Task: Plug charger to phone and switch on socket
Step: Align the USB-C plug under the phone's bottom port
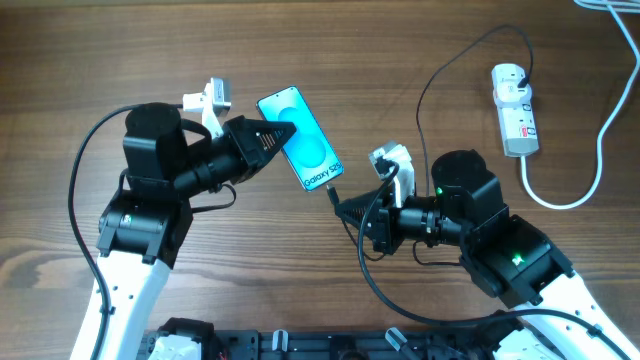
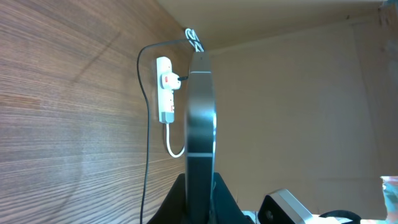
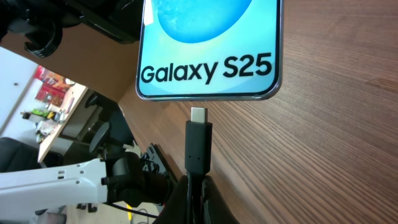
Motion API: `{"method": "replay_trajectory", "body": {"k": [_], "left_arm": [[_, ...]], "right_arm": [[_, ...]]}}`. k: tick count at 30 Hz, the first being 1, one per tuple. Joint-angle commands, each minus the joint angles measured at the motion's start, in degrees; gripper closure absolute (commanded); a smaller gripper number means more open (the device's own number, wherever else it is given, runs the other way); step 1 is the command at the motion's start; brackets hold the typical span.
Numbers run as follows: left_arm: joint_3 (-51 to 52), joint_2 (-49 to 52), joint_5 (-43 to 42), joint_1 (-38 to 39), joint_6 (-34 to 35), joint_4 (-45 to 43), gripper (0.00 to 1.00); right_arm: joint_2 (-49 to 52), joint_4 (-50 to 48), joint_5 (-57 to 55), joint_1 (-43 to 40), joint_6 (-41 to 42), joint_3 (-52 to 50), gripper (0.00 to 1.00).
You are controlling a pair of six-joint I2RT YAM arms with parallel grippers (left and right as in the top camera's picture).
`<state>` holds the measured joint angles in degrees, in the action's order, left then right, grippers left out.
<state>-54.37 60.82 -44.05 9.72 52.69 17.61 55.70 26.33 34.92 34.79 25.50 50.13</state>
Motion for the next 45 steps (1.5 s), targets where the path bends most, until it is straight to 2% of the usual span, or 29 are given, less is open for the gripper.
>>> {"method": "replay_trajectory", "body": {"k": [1, 7, 8, 13, 17, 19, 22, 27, 39, 45], "left_arm": [[-0.7, -0.42, -1.53, -0.24, 0.07, 0.0, 0.96], [-0.7, -0.42, -1.53, -0.24, -0.28, 0.0, 0.96], [-0.7, -0.42, -1.51, -0.24, -3.28, 0.04, 0.96], [-0.7, -0.07, -1.09, -0.26, -8.57, 1.18, 0.96], [-0.7, 2.34, -1.11, -0.24, -8.98, 2.12, 0.96], [-0.7, 2.95, -1.16, -0.24, -8.74, 2.01, 0.96], [-0.7, 2.95, -1.53, -0.24, -8.5, 0.59, 0.96], [-0.7, 2.95, -1.49, -0.24, -8.31, -0.07, 0.96], [-0.7, 2.95, -1.31, -0.24, -8.31, -0.04, 0.96], [-0.7, 2.95, -1.31, -0.24, -8.33, -0.04, 0.96]], "right_arm": [[0.24, -0.39, 0.9, 0.13, 0.13, 0.22, 0.96], [2.93, 0.02, 0.72, 0.13, 0.09, 0.22, 0.96], [2.8, 1.79, 0.52, 0.13, 0.0, 0.24, 0.95], [-0.2, 10.34, -4.61, 0.13, -1.03, 2.27, 0.95], [0.72, 21.33, -12.26, 0.15, -7.21, 9.92, 0.95], [1.18, 22.86, -12.63, 0.15, -9.11, 9.97, 0.95], [4.02, 22.32, -11.76, 0.7, -11.82, 9.99, 0.95], [7.1, 17.42, -13.4, 6.93, -11.85, 9.99, 0.95], [7.1, 13.99, -13.86, 7.02, -11.8, 9.99, 0.95], [8.44, 12.07, -9.92, 7.02, -10.03, 9.99, 0.96]]}}
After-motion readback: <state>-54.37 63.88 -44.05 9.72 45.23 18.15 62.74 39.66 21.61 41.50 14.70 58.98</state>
